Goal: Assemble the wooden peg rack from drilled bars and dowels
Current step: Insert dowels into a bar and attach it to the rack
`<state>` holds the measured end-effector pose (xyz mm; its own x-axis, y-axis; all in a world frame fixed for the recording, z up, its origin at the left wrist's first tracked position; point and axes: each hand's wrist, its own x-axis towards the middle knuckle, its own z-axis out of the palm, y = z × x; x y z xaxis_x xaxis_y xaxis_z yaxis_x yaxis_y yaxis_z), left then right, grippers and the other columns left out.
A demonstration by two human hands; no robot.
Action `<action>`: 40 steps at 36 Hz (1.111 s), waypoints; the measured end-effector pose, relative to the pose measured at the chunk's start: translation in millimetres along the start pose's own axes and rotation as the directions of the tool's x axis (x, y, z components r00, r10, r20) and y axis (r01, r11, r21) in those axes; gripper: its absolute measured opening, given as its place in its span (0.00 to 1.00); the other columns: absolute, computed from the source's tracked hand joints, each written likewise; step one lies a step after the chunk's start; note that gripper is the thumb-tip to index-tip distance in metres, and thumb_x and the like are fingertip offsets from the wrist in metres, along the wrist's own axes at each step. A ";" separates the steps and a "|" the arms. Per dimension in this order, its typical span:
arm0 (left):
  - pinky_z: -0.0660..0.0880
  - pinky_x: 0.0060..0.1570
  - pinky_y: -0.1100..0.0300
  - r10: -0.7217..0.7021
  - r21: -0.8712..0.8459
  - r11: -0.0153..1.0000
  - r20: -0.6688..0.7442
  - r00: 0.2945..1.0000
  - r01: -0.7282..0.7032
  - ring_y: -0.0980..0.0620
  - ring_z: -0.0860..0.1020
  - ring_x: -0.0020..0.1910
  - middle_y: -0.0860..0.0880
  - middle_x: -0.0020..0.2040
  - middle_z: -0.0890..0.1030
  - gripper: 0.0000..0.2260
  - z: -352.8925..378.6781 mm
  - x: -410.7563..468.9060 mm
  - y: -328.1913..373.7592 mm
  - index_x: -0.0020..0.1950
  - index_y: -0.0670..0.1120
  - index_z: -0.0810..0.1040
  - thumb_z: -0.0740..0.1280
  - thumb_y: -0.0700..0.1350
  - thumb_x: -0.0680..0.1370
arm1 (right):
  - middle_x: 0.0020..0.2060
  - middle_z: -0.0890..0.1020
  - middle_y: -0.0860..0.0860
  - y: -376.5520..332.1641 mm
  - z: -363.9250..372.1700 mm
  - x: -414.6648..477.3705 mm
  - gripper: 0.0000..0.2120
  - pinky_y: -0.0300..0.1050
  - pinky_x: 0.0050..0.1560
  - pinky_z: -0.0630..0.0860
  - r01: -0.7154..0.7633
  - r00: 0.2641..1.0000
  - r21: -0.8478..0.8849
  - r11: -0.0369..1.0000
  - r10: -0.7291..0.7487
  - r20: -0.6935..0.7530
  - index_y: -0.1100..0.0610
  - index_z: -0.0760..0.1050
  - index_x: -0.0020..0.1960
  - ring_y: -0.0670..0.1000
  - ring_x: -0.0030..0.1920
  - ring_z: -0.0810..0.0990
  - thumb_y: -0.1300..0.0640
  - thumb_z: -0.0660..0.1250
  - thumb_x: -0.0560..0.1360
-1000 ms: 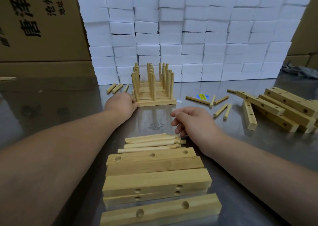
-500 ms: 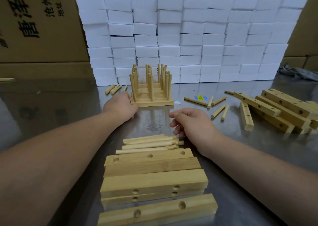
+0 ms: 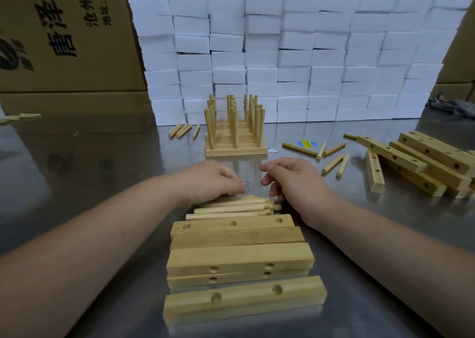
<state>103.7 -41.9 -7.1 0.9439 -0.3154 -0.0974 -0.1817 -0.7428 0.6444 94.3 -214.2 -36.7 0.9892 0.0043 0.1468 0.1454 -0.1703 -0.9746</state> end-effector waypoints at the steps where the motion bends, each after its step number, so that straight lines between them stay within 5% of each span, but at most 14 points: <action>1: 0.67 0.41 0.68 0.006 0.009 1.000 0.011 1.000 -0.006 0.63 0.75 0.46 0.61 0.46 0.78 0.05 1.3 0.3 -0.8 0.45 0.57 0.81 0.66 0.50 0.75 | 0.28 0.80 0.45 0.0 0.0 -0.2 0.08 0.44 0.34 0.72 0.000 1.000 -0.002 1.000 0.000 -0.001 0.52 0.79 0.42 0.43 0.26 0.73 0.58 0.63 0.76; 9: 0.66 0.44 0.72 0.012 0.080 0.997 0.091 0.996 -0.020 0.65 0.74 0.50 0.62 0.51 0.78 0.05 -7.7 -0.2 -9.1 0.45 0.61 0.79 0.68 0.50 0.75 | 0.29 0.78 0.43 -4.2 -2.2 -3.4 0.07 0.33 0.29 0.68 0.072 0.997 -0.091 0.993 -0.068 0.049 0.50 0.80 0.43 0.40 0.25 0.71 0.54 0.64 0.76; 14: 0.69 0.42 0.69 0.032 0.113 0.993 0.073 0.997 -0.040 0.63 0.76 0.46 0.60 0.46 0.79 0.03 -5.4 -0.2 -11.2 0.45 0.60 0.78 0.68 0.51 0.74 | 0.41 0.82 0.40 -39.0 -5.5 -17.4 0.05 0.26 0.38 0.71 0.320 0.917 -0.212 0.923 -0.245 0.316 0.45 0.81 0.41 0.36 0.42 0.78 0.49 0.67 0.73; 16: 0.72 0.43 0.64 0.062 0.135 0.988 0.061 0.996 -0.070 0.59 0.76 0.44 0.58 0.43 0.79 0.02 -3.9 -0.1 -10.2 0.43 0.58 0.77 0.68 0.51 0.74 | 0.41 0.80 0.39 -55.2 -3.1 -26.9 0.05 0.25 0.42 0.69 0.445 0.839 -0.339 0.829 -0.254 0.481 0.41 0.81 0.45 0.35 0.43 0.76 0.44 0.69 0.70; 18: 0.73 0.42 0.60 0.080 0.174 0.981 0.054 0.995 -0.088 0.56 0.76 0.42 0.56 0.40 0.78 0.05 -3.7 0.2 -8.9 0.39 0.56 0.76 0.68 0.48 0.74 | 0.43 0.75 0.37 -64.5 2.0 -36.0 0.19 0.23 0.44 0.65 0.557 0.756 -0.462 0.690 -0.191 0.627 0.43 0.80 0.53 0.33 0.43 0.72 0.38 0.68 0.65; 21: 0.70 0.31 0.67 0.074 0.158 0.984 0.049 0.996 -0.080 0.61 0.75 0.31 0.57 0.30 0.78 0.12 -3.4 0.6 -9.4 0.34 0.53 0.77 0.67 0.38 0.73 | 0.53 0.69 0.40 -70.4 11.8 -50.3 0.28 0.37 0.54 0.68 0.649 0.660 -0.558 0.517 -0.017 0.751 0.45 0.74 0.63 0.37 0.51 0.68 0.35 0.69 0.66; 25: 0.64 0.22 0.74 0.056 0.105 0.993 0.039 0.998 -0.060 0.68 0.72 0.24 0.61 0.26 0.77 0.08 -1.3 0.6 -11.4 0.40 0.48 0.83 0.66 0.38 0.73 | 0.57 0.68 0.45 -69.7 17.6 -59.2 0.28 0.44 0.54 0.68 0.721 0.626 -0.587 0.369 0.019 0.780 0.46 0.71 0.66 0.44 0.55 0.67 0.37 0.68 0.69; 31: 0.67 0.34 0.70 0.051 0.027 0.998 0.025 0.998 -0.052 0.64 0.76 0.38 0.63 0.37 0.80 0.07 -1.3 1.9 -13.4 0.40 0.59 0.82 0.69 0.47 0.73 | 0.48 0.78 0.46 -72.8 19.9 -63.2 0.17 0.49 0.51 0.74 0.763 0.596 -0.566 0.313 0.000 0.803 0.49 0.78 0.57 0.47 0.51 0.74 0.42 0.65 0.73; 38: 0.71 0.37 0.67 0.017 -0.096 0.995 -0.017 1.000 -0.019 0.59 0.80 0.43 0.59 0.41 0.83 0.05 1.4 2.3 -16.7 0.47 0.55 0.83 0.70 0.49 0.73 | 0.46 0.80 0.44 -75.0 21.1 -67.2 0.12 0.38 0.47 0.74 0.768 0.575 -0.519 0.375 -0.049 0.817 0.49 0.81 0.53 0.44 0.48 0.76 0.47 0.65 0.74; 40: 0.72 0.38 0.66 0.011 -0.118 0.993 -0.025 1.000 -0.014 0.59 0.80 0.44 0.58 0.41 0.83 0.05 2.2 2.7 -17.3 0.48 0.55 0.83 0.70 0.49 0.73 | 0.46 0.80 0.45 -74.0 20.7 -68.1 0.12 0.42 0.47 0.75 0.781 0.566 -0.507 0.364 -0.068 0.822 0.50 0.82 0.53 0.45 0.48 0.76 0.48 0.65 0.74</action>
<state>108.8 -31.2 -20.2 0.9485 -0.3085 -0.0716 -0.1606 -0.6634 0.7309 16.7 -181.5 22.0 0.5668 0.8238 0.0101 0.8148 -0.5587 -0.1546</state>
